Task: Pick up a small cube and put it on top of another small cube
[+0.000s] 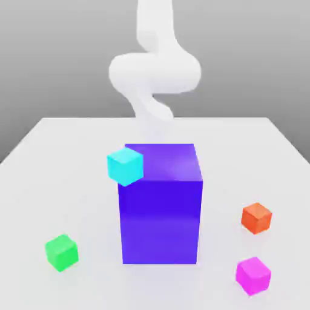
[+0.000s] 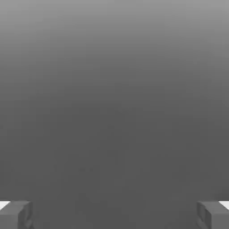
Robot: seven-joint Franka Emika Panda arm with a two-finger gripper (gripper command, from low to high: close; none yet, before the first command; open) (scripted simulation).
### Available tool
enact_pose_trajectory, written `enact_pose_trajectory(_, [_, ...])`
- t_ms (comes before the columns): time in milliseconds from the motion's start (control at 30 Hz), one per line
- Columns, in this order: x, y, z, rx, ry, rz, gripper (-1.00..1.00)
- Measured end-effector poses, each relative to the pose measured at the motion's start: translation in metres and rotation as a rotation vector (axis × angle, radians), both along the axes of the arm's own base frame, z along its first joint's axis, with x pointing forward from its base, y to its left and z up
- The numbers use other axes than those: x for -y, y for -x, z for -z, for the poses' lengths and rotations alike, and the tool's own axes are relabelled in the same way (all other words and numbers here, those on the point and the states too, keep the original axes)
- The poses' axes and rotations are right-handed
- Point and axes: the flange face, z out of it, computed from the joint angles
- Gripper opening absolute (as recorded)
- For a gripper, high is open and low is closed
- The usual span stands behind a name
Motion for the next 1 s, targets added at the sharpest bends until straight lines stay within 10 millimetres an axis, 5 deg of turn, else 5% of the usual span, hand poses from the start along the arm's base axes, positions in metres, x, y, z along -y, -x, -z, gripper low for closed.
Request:
enact_pose_trajectory(200, [-0.043, -0.065, 0.101, -0.168, 0.055, -0.061, 0.00])
enact_pose_trajectory(433, [-0.093, -0.101, 0.230, -0.356, 0.103, -0.151, 0.00])
enact_pose_trajectory(667, [-0.149, -0.093, 0.363, -0.542, 0.136, -0.271, 0.00])
enact_pose_trajectory(867, [-0.180, -0.059, 0.469, -0.699, 0.137, -0.357, 0.00])
enact_pose_trajectory(1000, [-0.185, -0.053, 0.523, -0.720, 0.135, -0.369, 0.00])
